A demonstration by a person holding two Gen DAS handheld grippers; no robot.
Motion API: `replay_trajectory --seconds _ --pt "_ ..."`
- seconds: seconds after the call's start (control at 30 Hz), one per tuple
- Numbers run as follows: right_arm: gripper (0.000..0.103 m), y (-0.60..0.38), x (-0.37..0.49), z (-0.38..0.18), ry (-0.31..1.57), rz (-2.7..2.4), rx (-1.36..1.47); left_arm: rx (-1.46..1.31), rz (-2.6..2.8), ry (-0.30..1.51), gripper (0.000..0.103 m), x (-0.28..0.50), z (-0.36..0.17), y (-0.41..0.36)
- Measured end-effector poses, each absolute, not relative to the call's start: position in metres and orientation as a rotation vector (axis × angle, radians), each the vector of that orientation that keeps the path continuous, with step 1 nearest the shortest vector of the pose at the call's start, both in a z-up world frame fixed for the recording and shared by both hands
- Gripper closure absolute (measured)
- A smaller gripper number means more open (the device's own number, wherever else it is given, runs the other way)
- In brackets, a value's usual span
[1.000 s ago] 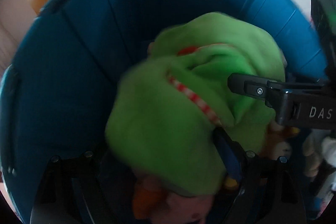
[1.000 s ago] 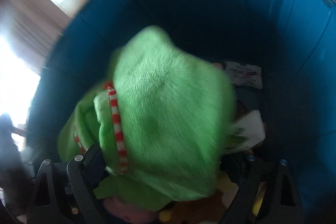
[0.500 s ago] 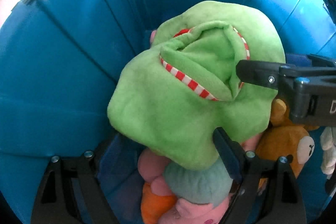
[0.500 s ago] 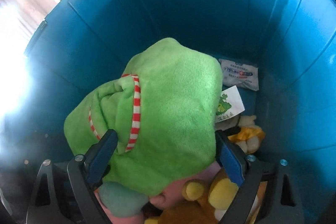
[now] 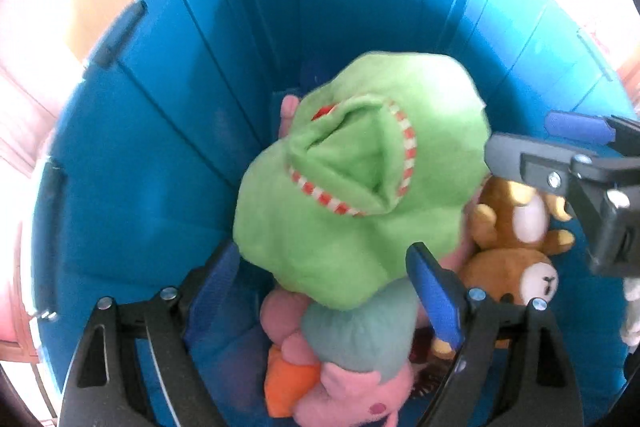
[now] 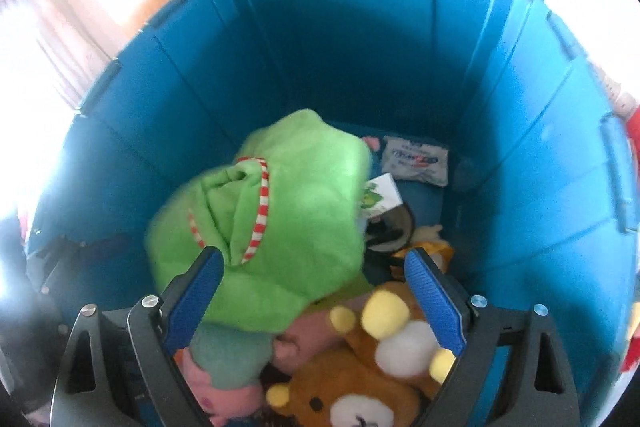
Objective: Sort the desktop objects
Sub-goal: 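Raise both tools out of the crate and back toward the toy pile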
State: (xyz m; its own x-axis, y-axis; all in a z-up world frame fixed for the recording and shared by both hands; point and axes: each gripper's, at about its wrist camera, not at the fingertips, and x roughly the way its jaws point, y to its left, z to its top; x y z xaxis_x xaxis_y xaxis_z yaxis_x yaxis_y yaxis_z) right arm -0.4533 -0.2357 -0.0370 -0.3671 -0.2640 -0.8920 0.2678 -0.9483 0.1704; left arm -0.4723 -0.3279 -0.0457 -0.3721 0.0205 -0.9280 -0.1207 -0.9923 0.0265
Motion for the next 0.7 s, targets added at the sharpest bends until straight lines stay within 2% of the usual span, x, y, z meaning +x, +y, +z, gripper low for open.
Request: replay_trajectory --seconds 0.2,0.33,0.7 --pt "0.01 -0.225 -0.425 -0.007 0.044 -2.384 1.508 -1.668 2.586 0.133 0.016 -0.434 -0.044 -0.34" --pt "0.009 -0.213 -0.418 -0.013 0.078 -2.386 1.468 -1.655 2.623 0.114 0.016 -0.395 -0.049 -0.362" --pt "0.006 -0.187 -0.35 0.005 0.154 -2.357 1.354 -1.566 2.769 -0.007 0.016 -0.308 -0.032 -0.339"
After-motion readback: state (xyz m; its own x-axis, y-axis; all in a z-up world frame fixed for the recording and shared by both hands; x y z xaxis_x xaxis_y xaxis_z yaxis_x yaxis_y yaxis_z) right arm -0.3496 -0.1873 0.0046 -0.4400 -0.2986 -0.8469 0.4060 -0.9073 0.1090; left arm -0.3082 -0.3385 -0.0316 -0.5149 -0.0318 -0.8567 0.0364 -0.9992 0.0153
